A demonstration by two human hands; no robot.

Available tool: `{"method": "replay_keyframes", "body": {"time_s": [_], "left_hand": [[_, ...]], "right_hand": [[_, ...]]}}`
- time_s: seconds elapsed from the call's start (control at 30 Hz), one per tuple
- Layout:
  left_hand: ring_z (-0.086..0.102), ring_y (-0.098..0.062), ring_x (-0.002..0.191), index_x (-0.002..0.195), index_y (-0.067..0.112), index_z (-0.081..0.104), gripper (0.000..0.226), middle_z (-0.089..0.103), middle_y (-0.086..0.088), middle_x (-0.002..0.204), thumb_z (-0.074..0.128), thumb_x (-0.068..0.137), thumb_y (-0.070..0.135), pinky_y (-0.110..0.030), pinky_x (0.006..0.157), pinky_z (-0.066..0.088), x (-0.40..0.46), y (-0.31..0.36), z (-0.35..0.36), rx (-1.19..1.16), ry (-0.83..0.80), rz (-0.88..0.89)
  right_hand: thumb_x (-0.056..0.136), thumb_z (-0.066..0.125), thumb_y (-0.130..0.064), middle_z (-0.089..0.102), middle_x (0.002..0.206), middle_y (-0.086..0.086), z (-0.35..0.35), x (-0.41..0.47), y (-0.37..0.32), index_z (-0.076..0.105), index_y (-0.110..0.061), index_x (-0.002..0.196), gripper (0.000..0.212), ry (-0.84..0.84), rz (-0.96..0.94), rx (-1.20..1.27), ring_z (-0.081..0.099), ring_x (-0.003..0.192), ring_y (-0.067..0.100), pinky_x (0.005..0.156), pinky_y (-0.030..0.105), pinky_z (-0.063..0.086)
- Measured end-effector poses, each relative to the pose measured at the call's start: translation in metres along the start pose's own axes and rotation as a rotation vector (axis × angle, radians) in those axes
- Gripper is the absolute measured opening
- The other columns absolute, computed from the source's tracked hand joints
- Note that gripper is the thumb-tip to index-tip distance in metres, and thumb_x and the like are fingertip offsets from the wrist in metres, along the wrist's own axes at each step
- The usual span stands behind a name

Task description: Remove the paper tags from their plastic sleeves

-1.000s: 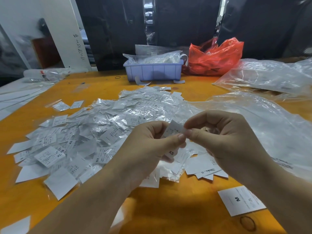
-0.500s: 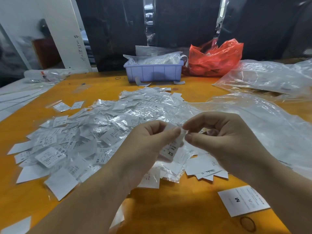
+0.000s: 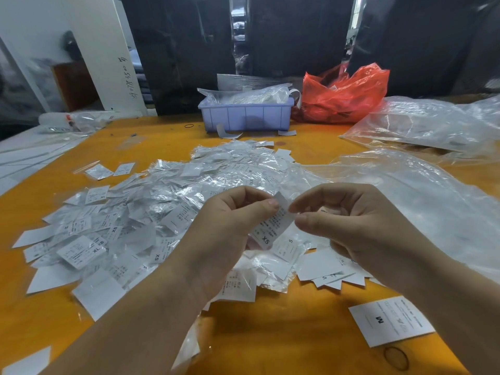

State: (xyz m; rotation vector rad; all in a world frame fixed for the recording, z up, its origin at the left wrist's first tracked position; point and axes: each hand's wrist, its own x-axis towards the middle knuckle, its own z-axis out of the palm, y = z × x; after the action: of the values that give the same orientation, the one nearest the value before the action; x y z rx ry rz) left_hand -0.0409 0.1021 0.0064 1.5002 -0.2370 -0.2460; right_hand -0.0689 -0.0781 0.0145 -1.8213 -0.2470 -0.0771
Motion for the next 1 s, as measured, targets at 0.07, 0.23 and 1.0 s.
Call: {"method": "replay_keyframes", "body": {"time_s": [0.07,0.23,1.0], "left_hand": [[0.063,-0.017,0.079,0.068,0.027,0.073,0.005,0.069,0.002,0.074,0.069,0.066,0.03,-0.023,0.06,0.054,0.0,0.0,-0.001,-0.016,-0.005,0.0],[0.066,-0.008,0.07,0.069,0.025,0.072,0.007,0.069,0.003,0.075,0.069,0.067,0.031,-0.022,0.06,0.053,0.0,-0.001,-0.001,0.019,-0.019,0.006],[0.06,-0.003,0.067,0.08,0.029,0.066,0.008,0.065,0.013,0.068,0.066,0.088,0.028,-0.011,0.057,0.046,0.005,0.0,-0.016,0.722,0.301,0.459]], "right_hand": [[0.08,0.073,-0.013,0.068,0.091,0.016,-0.001,0.0,0.001,0.077,-0.015,0.079,0.004,0.015,-0.012,-0.034,0.05,0.042,-0.003,0.04,0.008,0.035],[0.077,0.075,-0.023,0.071,0.081,-0.005,-0.001,0.002,0.006,0.076,-0.023,0.077,0.001,0.026,-0.021,-0.089,0.061,0.062,-0.004,0.049,0.01,0.045],[0.081,0.072,-0.02,0.066,0.083,-0.015,-0.004,0.007,0.023,0.069,-0.028,0.078,0.009,0.145,0.048,-0.519,0.06,0.078,-0.004,0.06,0.009,0.04]]}}
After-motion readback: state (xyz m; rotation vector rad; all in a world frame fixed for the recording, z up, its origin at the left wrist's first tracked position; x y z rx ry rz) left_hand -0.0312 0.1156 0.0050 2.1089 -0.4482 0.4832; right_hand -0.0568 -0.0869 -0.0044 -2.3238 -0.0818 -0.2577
